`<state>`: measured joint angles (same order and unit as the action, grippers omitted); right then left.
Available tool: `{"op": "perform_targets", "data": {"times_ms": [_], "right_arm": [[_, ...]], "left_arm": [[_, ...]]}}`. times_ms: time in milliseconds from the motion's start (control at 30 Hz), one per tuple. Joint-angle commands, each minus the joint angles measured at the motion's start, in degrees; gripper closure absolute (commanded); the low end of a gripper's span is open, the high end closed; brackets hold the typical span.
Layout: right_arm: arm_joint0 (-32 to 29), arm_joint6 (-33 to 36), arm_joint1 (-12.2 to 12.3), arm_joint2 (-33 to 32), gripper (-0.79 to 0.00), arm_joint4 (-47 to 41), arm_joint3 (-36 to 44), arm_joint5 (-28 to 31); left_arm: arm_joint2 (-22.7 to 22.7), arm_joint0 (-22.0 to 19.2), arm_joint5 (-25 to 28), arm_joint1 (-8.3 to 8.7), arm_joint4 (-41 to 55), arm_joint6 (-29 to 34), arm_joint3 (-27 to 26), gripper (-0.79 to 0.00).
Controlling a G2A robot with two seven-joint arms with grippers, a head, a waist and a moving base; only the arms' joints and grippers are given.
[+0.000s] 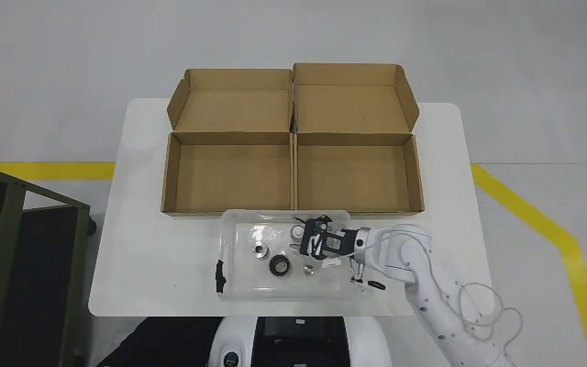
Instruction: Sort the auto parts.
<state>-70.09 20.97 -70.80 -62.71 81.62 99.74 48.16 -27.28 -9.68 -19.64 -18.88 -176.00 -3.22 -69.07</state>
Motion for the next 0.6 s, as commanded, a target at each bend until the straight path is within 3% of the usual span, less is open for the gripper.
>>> {"op": "perform_targets", "data": {"times_ms": [0, 133, 233, 567], "right_arm": [[0.09, 0.08, 0.06, 0.16, -0.351, -0.17, -0.11, -0.11], [0.21, 0.35, 0.23, 0.34, -0.225, -0.45, -0.10, -0.11], [0.08, 0.33, 0.44, 0.14, 0.000, -0.90, 0.67, 0.40], [-3.56, -1.02, 1.76, -2.07, 0.000, -1.36, 9.76, 3.74]], "left_arm": [[0.00, 0.00, 0.00, 0.00, 0.00, 0.00, 0.00, -0.785], [0.00, 0.00, 0.00, 0.00, 0.00, 0.00, 0.00, -0.785], [0.00, 0.00, 0.00, 0.00, 0.00, 0.00, 0.00, -0.785], [0.00, 0.00, 0.00, 0.00, 0.00, 0.00, 0.00, -0.785]]}}
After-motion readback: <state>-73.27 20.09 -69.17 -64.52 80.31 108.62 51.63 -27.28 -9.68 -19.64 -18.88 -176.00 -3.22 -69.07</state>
